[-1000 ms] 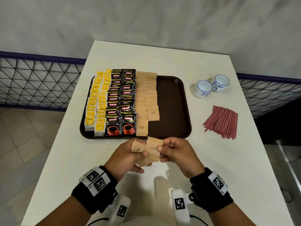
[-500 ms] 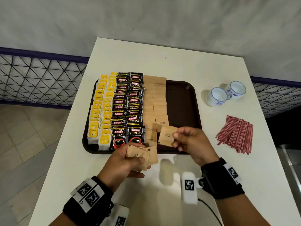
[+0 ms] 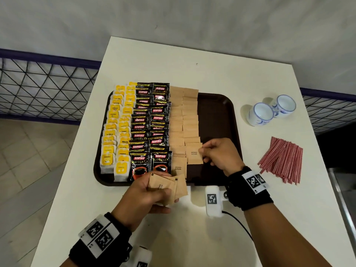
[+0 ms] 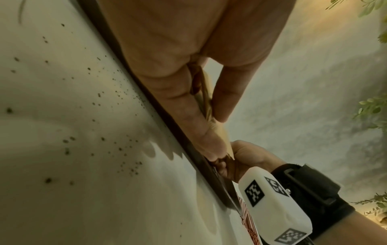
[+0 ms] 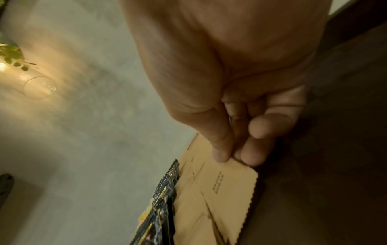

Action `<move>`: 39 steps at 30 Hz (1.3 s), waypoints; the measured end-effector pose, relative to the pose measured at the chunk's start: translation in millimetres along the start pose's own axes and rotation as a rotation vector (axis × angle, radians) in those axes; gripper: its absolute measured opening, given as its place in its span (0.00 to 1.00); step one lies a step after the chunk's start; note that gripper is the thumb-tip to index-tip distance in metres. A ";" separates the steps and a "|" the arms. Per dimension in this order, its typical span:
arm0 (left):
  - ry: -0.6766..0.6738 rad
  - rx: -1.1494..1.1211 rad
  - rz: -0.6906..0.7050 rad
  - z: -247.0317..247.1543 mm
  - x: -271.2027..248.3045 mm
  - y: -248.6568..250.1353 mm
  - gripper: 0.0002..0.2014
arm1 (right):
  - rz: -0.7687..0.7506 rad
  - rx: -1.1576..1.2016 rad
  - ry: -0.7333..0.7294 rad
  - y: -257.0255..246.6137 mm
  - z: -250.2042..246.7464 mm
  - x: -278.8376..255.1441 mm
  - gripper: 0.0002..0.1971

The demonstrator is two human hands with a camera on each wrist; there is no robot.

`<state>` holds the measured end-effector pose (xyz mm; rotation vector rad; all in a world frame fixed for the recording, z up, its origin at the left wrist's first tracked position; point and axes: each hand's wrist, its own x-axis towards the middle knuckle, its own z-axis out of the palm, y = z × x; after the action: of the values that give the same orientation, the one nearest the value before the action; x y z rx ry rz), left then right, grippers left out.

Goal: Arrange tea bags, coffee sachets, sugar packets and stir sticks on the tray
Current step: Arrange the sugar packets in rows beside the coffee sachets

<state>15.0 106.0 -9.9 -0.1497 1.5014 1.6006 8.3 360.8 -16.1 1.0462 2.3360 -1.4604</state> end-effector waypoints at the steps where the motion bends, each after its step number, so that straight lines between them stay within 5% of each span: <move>1: 0.001 0.000 -0.003 0.0 -0.1 -0.4 0.16 | -0.001 -0.021 0.012 -0.4 2.1 0.3 0.06; 11: -0.010 -0.026 -0.021 -2.2 -2.8 -3.1 0.16 | -0.005 -0.118 0.155 2.4 15.7 -3.2 0.06; 23: -0.014 -0.165 -0.066 2.6 5.6 6.5 0.17 | -0.062 -0.110 0.164 -2.5 11.0 -11.4 0.05; 30: 0.109 -0.177 -0.003 13.2 13.4 12.7 0.13 | -0.034 0.311 -0.332 -10.1 6.8 -60.6 0.11; 39: 0.121 -0.241 0.032 19.2 14.5 12.1 0.14 | -0.007 0.437 -0.192 -5.6 8.0 -64.7 0.09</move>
<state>7.6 131.4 -5.4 -0.3646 1.4023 1.8235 50.3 322.8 16.4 0.9348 1.9367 -2.0324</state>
